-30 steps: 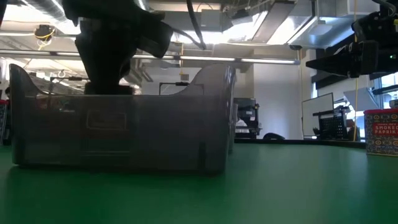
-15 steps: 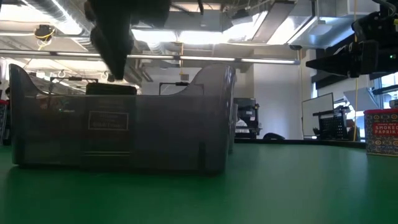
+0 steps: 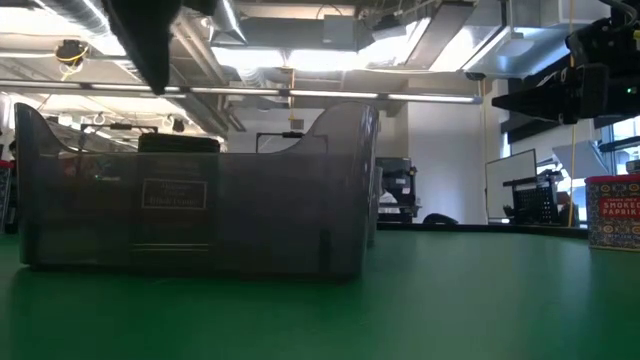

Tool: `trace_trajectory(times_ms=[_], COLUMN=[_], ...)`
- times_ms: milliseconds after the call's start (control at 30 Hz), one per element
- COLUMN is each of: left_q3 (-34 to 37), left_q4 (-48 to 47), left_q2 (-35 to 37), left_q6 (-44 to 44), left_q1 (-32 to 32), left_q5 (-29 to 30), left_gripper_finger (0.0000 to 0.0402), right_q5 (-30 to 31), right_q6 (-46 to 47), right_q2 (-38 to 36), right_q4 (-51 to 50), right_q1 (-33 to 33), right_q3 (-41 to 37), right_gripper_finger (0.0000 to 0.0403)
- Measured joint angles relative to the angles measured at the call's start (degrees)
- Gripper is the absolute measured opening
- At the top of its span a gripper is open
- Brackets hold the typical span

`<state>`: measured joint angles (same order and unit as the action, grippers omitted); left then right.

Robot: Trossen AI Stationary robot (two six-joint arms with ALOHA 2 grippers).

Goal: Sort spices by type
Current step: Put the black seasoning can into the bottom gray bin

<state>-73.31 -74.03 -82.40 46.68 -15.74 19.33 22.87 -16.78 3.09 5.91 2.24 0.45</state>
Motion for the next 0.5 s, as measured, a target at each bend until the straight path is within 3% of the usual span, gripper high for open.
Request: trace_trajectory(times_ms=[500], left_q3=[12.02], left_q4=[-4.8], left_q2=[12.24], left_q6=[2.23], left_q1=[6.17], left_q5=[0.89], left_gripper_finger=[0.0255], right_q5=[0.0], right_q6=[0.0], right_q2=[0.0], right_q4=[0.19], right_q1=[0.0], right_q3=[0.0], right_gripper_finger=[0.0005])
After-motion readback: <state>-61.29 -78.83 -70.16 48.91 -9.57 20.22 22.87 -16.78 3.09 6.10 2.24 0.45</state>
